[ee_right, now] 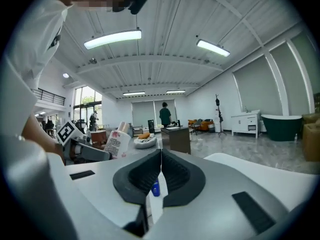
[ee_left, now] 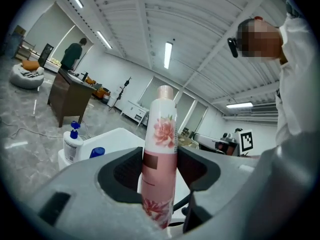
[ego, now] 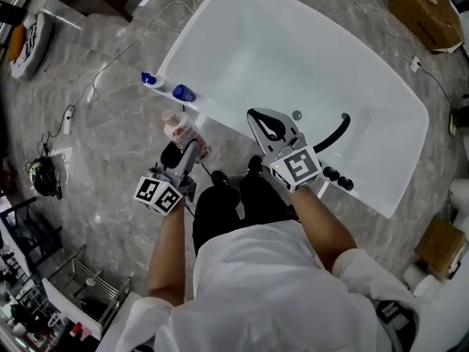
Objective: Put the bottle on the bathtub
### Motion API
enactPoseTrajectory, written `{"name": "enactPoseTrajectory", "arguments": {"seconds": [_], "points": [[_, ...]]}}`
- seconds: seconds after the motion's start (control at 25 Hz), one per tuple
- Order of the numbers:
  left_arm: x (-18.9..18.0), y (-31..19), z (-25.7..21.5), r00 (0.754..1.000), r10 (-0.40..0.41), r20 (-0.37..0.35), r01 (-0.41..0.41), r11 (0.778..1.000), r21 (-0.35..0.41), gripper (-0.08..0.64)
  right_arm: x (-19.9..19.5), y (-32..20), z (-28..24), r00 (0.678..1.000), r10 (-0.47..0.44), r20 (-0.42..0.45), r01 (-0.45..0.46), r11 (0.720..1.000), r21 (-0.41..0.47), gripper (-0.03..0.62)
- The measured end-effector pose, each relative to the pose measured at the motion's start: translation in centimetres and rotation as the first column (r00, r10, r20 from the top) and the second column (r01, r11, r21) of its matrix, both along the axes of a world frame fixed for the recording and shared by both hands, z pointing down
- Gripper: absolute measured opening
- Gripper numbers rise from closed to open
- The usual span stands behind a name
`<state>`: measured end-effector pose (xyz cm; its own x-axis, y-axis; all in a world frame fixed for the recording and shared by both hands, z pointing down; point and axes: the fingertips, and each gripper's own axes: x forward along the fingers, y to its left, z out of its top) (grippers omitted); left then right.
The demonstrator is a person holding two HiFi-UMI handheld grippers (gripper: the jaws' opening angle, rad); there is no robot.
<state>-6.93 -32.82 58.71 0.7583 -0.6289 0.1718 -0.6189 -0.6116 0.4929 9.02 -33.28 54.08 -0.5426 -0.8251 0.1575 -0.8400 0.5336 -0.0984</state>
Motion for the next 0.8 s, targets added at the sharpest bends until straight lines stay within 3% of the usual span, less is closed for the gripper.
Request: {"name": "enactPoseTrajectory", "arguments": {"seconds": [0.12,0.32,0.64,0.8], "points": [[1.2,-2.1,2.4,0.997,0.068,0.037,-0.070,0.997,0.039,0.218,0.1,-2.5,2.6,0.997,0.064,-0.035,-0.064,0.998,-0.003,0.015],[3.3,-5.7,5.7,0.991,0.115,0.065,-0.121,0.988,0.096,0.218,0.3,-5.5,7.0,0.986,0.156,-0.053,-0.158,0.986,-0.053,0.015],[5.6,-9.9,13.1,0.990,0.086,0.114,-0.104,0.981,0.164,0.218,1.3,-8.1,15.5,0.945,0.326,0.006,-0.321,0.935,-0.153,0.015],[7.1,-10.5,15.9,0.989,0.092,0.117,-0.114,0.971,0.208,0.216,1.6,-8.7,19.1,0.931,0.364,0.018,-0.355,0.917,-0.182,0.015]]}}
